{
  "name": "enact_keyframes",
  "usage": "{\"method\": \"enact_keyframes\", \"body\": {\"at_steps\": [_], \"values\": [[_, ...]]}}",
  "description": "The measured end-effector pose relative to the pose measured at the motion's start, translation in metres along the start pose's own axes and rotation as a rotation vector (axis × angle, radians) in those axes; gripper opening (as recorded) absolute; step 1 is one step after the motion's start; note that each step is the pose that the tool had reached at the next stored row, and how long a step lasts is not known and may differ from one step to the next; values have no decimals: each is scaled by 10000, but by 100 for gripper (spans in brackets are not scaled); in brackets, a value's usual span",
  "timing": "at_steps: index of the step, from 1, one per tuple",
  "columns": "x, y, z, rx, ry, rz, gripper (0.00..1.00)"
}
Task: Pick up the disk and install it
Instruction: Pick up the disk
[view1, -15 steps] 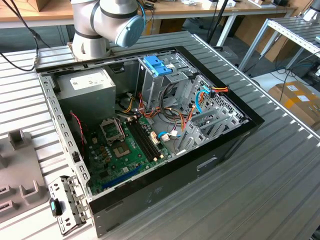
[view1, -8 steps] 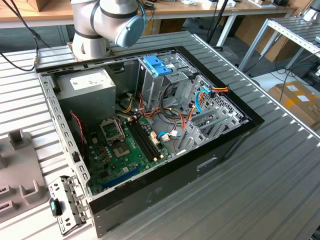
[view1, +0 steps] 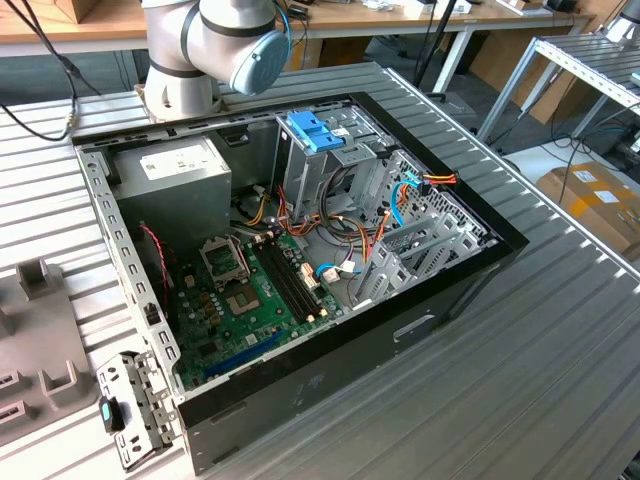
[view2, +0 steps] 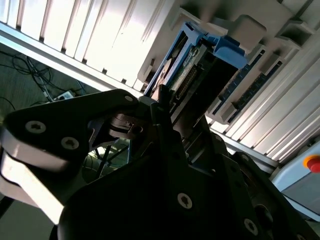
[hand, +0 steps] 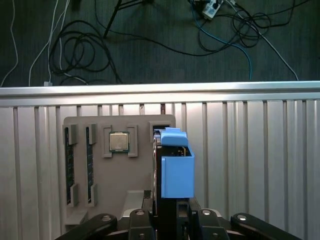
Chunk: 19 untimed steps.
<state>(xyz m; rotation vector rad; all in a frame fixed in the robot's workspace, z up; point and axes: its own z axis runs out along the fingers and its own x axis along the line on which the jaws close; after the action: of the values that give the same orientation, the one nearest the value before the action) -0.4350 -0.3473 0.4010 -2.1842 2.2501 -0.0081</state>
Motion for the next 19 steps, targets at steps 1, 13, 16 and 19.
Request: {"method": "enact_keyframes", "body": {"at_steps": [1, 13, 16, 19], "values": [[0, 0, -36, 0, 0, 0, 35], [0, -1, -206, 2, -1, 0, 35], [0, -1, -210, 1, 0, 0, 35], [0, -1, -216, -1, 1, 0, 35]]}}
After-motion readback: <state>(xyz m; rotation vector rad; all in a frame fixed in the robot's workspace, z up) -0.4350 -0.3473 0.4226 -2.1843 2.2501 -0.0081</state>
